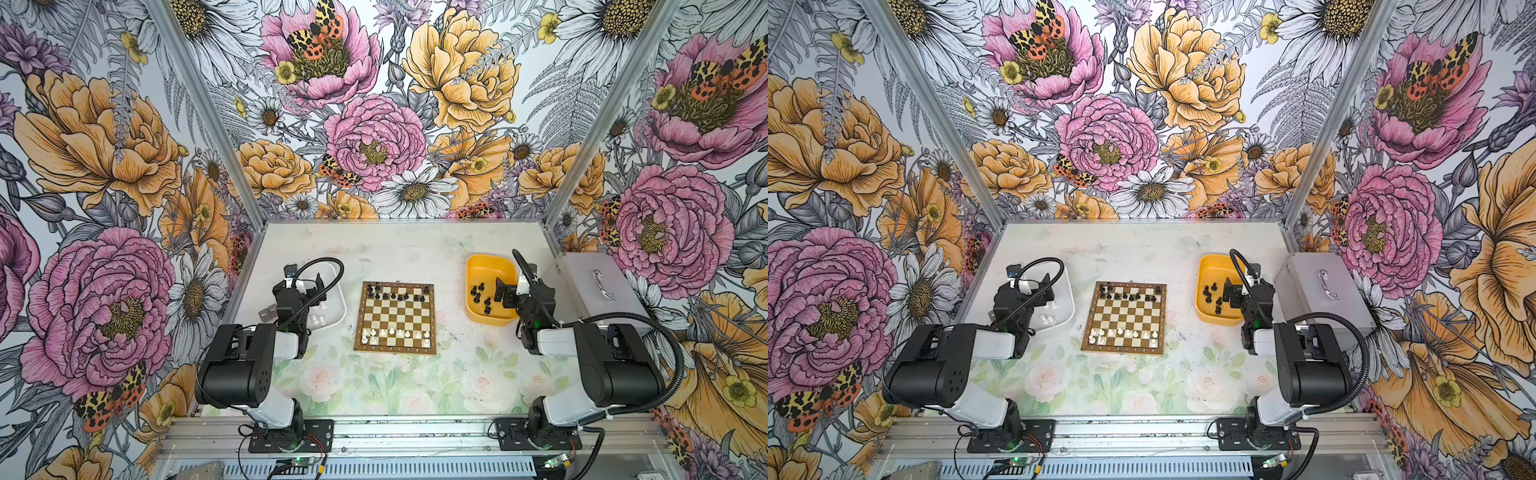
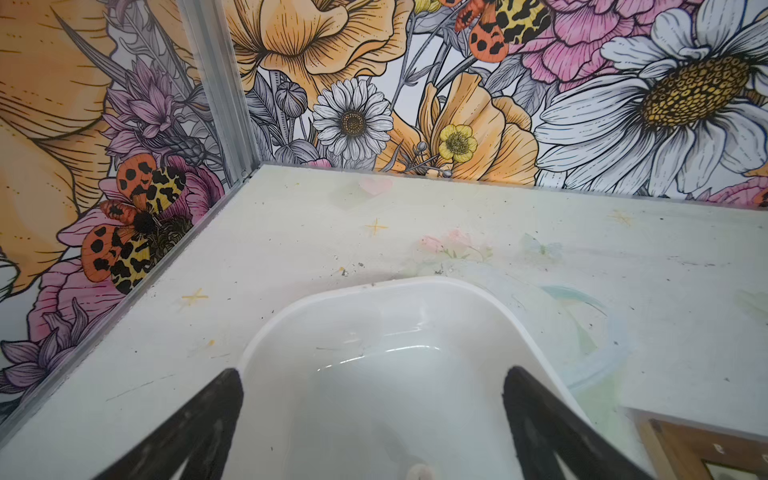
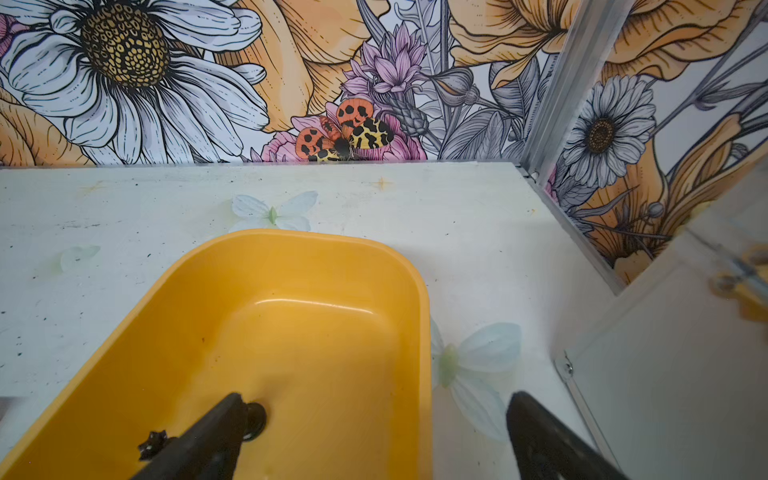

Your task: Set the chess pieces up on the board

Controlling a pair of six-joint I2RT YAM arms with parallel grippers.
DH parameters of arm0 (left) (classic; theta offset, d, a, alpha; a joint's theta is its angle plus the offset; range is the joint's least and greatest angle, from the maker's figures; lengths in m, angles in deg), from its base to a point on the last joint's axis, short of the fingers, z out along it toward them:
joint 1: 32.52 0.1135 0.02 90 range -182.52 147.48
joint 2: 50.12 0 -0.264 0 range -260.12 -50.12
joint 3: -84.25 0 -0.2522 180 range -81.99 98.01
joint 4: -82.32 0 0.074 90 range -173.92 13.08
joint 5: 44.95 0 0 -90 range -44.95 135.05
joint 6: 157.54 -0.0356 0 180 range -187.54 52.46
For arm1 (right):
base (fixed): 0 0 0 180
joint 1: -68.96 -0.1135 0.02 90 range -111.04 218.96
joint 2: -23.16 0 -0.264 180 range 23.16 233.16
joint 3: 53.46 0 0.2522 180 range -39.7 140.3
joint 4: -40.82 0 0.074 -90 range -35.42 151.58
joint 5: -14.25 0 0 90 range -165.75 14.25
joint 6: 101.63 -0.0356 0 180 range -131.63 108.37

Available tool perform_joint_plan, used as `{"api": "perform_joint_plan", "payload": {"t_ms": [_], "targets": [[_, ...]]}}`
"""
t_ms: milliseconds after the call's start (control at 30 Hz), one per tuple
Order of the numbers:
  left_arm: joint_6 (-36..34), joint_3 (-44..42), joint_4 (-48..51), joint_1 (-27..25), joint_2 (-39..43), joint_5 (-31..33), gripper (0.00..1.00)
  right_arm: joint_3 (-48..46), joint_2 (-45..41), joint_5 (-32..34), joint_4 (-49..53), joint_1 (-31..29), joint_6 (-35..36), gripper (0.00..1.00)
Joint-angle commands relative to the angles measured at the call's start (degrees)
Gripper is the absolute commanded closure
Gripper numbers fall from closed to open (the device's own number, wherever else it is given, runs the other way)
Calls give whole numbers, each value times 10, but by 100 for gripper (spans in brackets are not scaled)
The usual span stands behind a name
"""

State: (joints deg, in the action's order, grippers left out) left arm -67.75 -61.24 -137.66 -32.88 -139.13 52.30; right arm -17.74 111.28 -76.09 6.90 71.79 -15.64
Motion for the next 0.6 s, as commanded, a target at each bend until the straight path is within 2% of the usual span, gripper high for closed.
{"api": "perform_joint_plan", "payload": {"t_ms": [0, 567], "targets": [[-8, 8, -1, -3, 2, 6, 1, 7, -1, -5, -18, 0, -5, 0], [-4, 10, 3, 2, 2, -3, 1, 8, 0, -5, -16, -1, -6, 0]]}}
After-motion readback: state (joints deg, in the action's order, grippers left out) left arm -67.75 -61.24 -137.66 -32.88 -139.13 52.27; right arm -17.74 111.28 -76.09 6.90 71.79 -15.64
